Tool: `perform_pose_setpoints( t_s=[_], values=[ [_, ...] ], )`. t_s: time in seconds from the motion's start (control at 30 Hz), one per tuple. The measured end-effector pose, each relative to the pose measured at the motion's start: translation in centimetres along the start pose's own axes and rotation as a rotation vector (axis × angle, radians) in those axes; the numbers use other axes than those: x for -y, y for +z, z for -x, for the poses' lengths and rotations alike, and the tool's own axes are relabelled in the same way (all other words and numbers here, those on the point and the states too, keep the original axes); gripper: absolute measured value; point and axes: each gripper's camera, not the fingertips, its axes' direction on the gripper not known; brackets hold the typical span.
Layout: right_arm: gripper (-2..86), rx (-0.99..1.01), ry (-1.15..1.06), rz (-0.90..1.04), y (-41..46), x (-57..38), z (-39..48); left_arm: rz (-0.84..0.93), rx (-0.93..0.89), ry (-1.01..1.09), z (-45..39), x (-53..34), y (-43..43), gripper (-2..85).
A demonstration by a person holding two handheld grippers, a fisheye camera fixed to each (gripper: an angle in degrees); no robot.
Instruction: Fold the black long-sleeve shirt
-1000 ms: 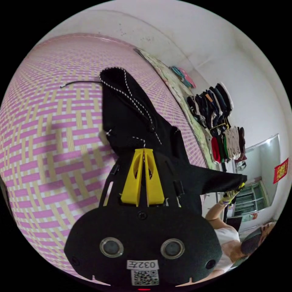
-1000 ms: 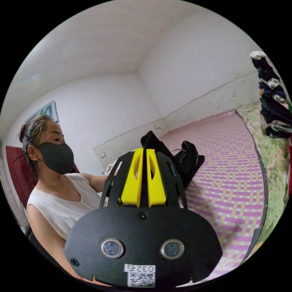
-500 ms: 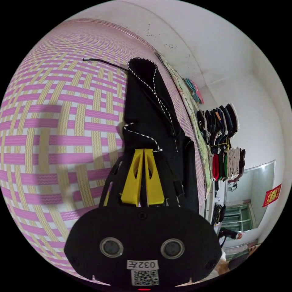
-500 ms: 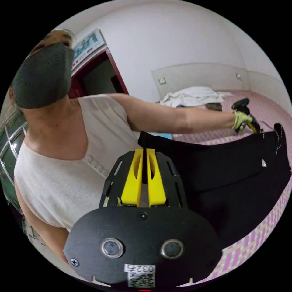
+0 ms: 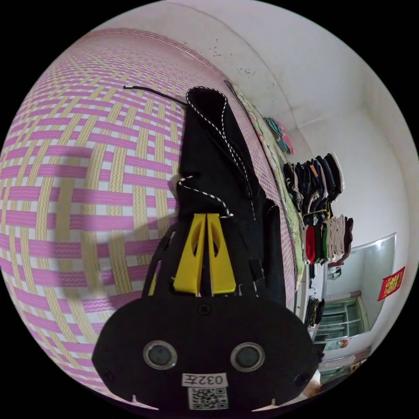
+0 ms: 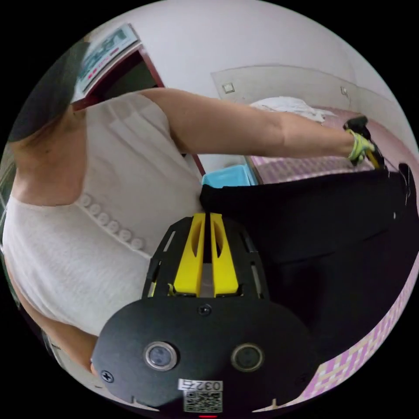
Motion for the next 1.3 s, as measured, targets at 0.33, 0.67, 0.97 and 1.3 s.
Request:
perform_pose_setpoints(
  t_s=[0.33, 0.67, 0.97, 1.3],
  values=[
    [3.8, -0.211, 0.134, -0.172, -4.0, -3.1, -0.9, -0.086, -0.145, 0.298, -4.7, -11.4, -7.9, -0.9],
    [-0.5, -0.47, 0.209, -0.428, -10.6, -8.1, 0.5, -0.211, -0.386, 0.784, -9.1, -37.6, -9.7, -0.9],
    [5.6, -0.208, 0.61, -0.617, -14.4, -19.1, -3.7, -0.286, -0.475, 0.684, -3.2, -50.7, -5.0, -0.5],
    [8.5, -0.124, 0.684, -0.499, -14.4, -18.5, -7.3, -0.264, -0.194, 0.372, 3.4, -52.0, -0.1, 8.4]
  ],
)
